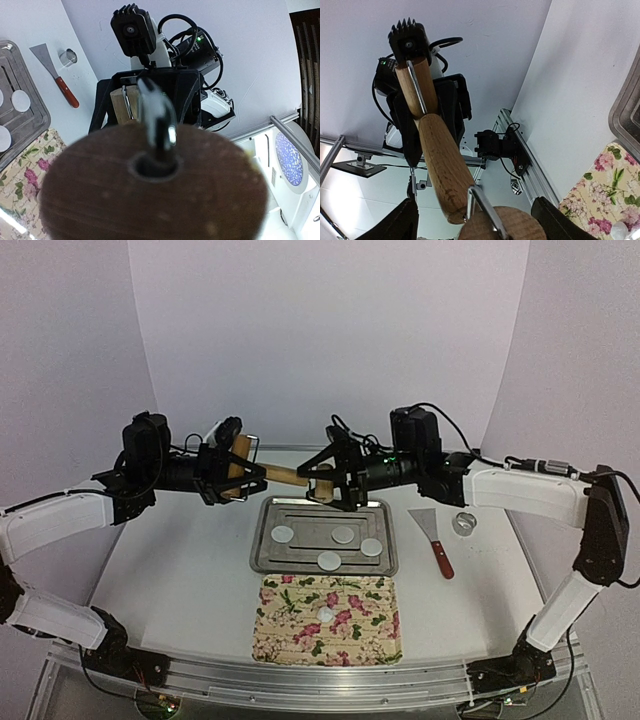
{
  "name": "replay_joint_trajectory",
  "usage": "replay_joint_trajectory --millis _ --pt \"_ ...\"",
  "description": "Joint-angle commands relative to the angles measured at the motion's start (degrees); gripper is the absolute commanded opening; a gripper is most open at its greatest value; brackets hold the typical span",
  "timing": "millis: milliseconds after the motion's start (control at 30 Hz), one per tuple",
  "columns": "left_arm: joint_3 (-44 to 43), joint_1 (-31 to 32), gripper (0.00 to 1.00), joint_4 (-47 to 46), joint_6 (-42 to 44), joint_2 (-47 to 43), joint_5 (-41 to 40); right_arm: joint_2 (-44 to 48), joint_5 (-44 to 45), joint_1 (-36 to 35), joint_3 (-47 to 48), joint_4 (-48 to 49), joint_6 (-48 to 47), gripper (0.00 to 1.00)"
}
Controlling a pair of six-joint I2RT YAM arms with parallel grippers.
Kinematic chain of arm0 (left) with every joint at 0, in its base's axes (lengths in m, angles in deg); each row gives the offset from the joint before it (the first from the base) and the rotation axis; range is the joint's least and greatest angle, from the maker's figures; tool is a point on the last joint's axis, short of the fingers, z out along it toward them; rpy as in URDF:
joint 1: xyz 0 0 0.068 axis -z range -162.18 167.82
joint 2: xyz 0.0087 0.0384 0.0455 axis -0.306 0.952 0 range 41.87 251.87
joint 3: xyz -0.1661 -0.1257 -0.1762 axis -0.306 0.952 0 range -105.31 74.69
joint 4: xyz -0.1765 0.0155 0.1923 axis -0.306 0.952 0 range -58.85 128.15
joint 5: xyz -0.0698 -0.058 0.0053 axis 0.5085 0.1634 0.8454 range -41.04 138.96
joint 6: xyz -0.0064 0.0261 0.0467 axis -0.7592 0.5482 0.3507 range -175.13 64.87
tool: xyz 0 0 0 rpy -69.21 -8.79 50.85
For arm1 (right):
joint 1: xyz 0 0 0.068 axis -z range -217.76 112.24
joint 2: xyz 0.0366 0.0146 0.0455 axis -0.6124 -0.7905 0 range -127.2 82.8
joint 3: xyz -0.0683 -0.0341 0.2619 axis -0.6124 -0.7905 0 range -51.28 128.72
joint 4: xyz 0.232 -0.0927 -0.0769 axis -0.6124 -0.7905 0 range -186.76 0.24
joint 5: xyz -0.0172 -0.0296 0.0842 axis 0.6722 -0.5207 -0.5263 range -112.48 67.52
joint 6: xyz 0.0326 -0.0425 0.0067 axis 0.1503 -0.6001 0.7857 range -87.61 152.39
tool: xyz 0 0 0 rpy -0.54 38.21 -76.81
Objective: Roll out the dumpling wrappers from the dough
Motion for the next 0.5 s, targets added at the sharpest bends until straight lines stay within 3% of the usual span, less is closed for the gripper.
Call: replay_joint_trajectory --millis 0,467 --pt "0.6 -0.2 0.0 -5.2 -0.2 -1.0 1.7 0.5 0.4 -1.2 0.5 8.6 3.1 0.74" --pt "0.5 -0.2 0.0 -4.6 1.9 2.1 3.2 -1.7 2.8 -2.8 0.5 13.0 6.4 0.54"
